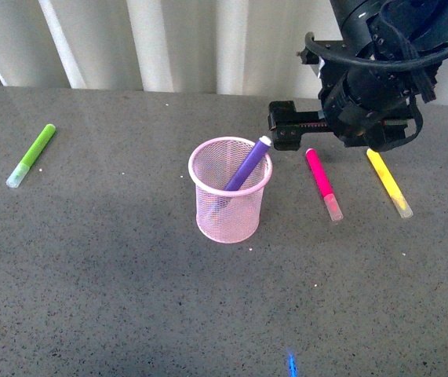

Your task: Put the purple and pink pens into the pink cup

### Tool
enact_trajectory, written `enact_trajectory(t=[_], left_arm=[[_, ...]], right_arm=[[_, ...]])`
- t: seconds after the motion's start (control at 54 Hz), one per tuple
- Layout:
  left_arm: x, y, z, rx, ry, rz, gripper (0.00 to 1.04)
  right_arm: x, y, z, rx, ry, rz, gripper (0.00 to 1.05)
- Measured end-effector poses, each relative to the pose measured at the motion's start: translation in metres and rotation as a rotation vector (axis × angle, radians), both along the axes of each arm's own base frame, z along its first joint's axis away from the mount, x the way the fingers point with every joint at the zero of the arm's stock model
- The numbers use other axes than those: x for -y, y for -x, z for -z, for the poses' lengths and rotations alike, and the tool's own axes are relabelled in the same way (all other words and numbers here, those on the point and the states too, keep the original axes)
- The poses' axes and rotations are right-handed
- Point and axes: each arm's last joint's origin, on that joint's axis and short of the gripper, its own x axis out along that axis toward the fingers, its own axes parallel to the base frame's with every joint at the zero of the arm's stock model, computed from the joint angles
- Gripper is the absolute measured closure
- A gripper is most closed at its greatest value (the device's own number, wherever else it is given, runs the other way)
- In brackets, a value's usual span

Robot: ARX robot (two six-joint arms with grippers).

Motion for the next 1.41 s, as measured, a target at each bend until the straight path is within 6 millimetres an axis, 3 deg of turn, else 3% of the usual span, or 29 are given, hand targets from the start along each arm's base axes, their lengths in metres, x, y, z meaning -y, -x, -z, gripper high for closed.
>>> enact_trajectory(t=[0.574, 0.852, 1.074, 1.352, 1.407], left_arm=[[0.0, 0.0, 0.0, 0.0, 0.0, 0.0, 0.07], [0.0, 0.0, 0.0, 0.0, 0.0, 0.0, 0.07], [0.0, 0.0, 0.0, 0.0, 0.0, 0.0, 0.07], [0.0, 0.0, 0.0, 0.0, 0.0, 0.0, 0.07], [0.0, 0.0, 0.0, 0.0, 0.0, 0.0, 0.07]], right_arm=[[0.01, -0.004, 0.043, -0.022, 0.009, 0.054, 0.07], [0.015, -0.007, 0.046, 0.017, 0.03, 0.053, 0.08], [0.02, -0.009, 0.047, 0.025, 0.042, 0.04, 0.51], [0.028, -0.012, 0.047, 0.039, 0.036, 0.05, 0.89], [0.028, -0.012, 0.047, 0.043, 0.032, 0.05, 0.93]])
